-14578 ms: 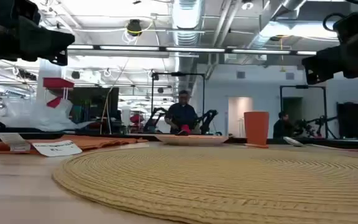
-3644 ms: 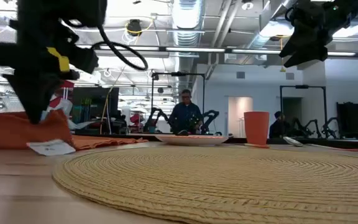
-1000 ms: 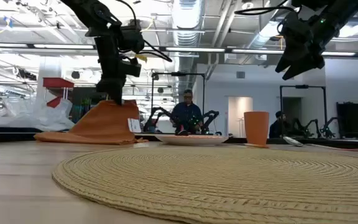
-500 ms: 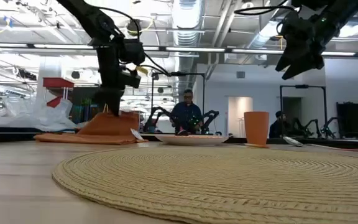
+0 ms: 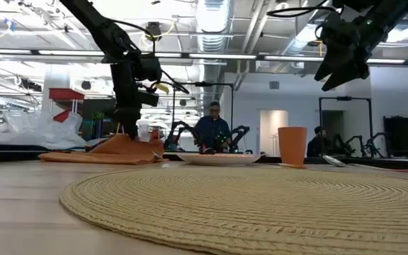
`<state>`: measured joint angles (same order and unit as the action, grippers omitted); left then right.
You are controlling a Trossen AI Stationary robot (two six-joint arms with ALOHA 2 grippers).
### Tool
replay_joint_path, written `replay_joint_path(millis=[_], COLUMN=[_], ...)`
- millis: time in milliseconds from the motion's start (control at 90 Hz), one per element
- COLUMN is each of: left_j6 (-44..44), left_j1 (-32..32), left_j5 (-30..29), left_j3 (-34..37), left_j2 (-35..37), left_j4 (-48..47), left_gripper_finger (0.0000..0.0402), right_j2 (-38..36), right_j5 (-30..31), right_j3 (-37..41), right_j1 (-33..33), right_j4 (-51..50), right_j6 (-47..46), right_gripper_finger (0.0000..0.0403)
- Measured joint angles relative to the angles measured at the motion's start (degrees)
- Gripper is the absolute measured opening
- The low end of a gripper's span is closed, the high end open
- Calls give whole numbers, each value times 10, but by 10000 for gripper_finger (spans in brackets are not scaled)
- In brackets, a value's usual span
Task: Set table place
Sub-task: Fold the orange table napkin on the table
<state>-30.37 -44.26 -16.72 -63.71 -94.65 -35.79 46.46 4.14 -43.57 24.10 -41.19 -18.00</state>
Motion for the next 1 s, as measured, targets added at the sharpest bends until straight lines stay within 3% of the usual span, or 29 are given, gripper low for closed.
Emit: replay_joint_path(millis=[322,367,489,556,667,756,878,1000], left_j6=[-11,51,380,449,412,351,306,245], left_j1=[-36,-43,-51,-54,-23,17,60,100], left_j5=[-9,-9,-13,14,71,73,45,-31], left_j3=[-3,-9,-26,-14,26,67,101,105], left_j2=[0,0,2,6,19,25,29,30], left_j4=[39,40,-23,-86,-128,-143,-98,-60], left_gripper_finger=[162,162,162,162,162,162,162,162], right_j2=[0,0,0,0,0,0,0,0], right_j5=[-1,-1,-1,-1,-1,-1,-1,-1], right_j3=[0,0,0,0,0,0,0,0], right_j1=[0,0,0,0,0,0,0,0], right_j4=[0,0,0,0,0,0,-1,-1], right_j6=[0,0,0,0,3,13,18,20], right_gripper_finger=[251,251,251,251,251,251,251,251])
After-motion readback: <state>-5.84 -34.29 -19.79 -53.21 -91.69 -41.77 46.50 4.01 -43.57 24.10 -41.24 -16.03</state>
